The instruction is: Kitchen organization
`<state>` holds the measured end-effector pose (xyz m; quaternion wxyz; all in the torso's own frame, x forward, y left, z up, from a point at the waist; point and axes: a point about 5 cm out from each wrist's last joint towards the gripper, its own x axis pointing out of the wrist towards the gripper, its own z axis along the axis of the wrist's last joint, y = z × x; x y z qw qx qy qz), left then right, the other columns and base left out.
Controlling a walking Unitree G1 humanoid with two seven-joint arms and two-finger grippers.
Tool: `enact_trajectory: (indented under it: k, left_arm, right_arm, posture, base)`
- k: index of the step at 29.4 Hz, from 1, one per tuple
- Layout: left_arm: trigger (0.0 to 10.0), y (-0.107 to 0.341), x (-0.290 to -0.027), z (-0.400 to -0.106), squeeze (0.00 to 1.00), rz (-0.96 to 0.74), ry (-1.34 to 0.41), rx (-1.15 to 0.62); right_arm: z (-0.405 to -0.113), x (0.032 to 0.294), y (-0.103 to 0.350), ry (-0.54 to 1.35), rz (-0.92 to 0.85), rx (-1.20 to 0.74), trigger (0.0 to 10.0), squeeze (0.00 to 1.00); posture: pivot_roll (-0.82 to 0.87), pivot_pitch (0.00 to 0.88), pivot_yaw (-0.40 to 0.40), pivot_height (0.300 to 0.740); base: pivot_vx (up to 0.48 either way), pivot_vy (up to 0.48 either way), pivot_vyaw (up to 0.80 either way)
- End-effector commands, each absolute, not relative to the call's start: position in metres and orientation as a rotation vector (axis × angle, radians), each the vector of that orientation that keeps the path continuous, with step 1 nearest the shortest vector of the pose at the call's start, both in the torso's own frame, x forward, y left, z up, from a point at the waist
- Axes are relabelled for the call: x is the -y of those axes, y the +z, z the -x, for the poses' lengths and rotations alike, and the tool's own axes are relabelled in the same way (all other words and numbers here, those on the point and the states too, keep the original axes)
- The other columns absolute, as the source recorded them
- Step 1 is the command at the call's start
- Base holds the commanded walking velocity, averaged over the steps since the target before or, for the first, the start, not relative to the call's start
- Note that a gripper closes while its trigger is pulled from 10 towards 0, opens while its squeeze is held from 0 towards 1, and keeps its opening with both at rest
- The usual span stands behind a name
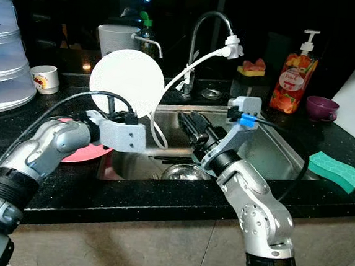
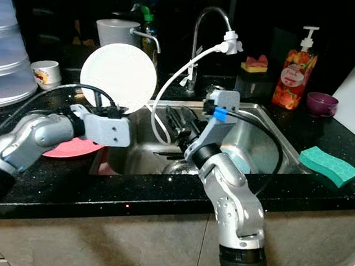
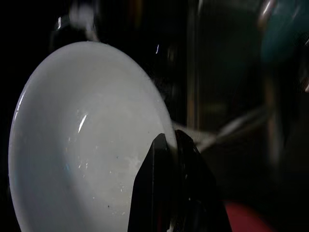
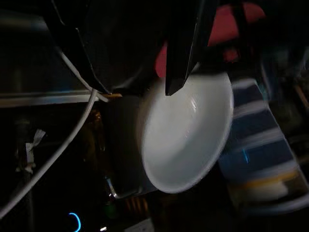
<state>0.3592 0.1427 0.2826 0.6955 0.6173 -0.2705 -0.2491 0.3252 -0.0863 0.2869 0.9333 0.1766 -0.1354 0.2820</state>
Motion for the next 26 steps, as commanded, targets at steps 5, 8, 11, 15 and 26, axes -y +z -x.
enact_trajectory:
  k: [5,8,11,15,26]
  left_arm:
    - [10.0,0.27,-0.11,-0.346,0.0,-1.354,-0.651,0.713]
    - [10.0,0.269,-0.105,-0.344,0.0,-1.347,-0.661,0.728]
    - [10.0,0.269,-0.097,-0.343,0.0,-1.336,-0.666,0.759]
    - [10.0,0.268,-0.092,-0.339,0.0,-1.336,-0.687,0.785]
    - [10.0,0.264,-0.09,-0.336,0.0,-1.351,-0.701,0.799]
  right_arm:
    - [-0.329,0.086,0.287,0.579,-0.42,0.246,10.0,0.0]
    - [-0.329,0.085,0.287,0.582,-0.423,0.241,10.0,0.0]
    - [-0.33,0.084,0.287,0.587,-0.432,0.23,10.0,0.0]
    - [-0.332,0.085,0.283,0.568,-0.429,0.199,8.1,0.0]
    - [-0.34,0.09,0.272,0.495,-0.398,0.13,0.0,0.0]
  posture:
    - [0.05,0.062,-0.008,0.74]
    - [0.05,0.062,-0.008,0.74]
    - [0.04,0.059,-0.009,0.74]
    - [0.04,0.059,-0.009,0.74]
    - [0.04,0.063,-0.011,0.74]
  base:
    - [0.0,0.0,0.0]
    - [0.0,0.0,0.0]
    - [0.0,0.0,0.0]
    - [0.0,0.0,0.0]
    - [0.0,0.0,0.0]
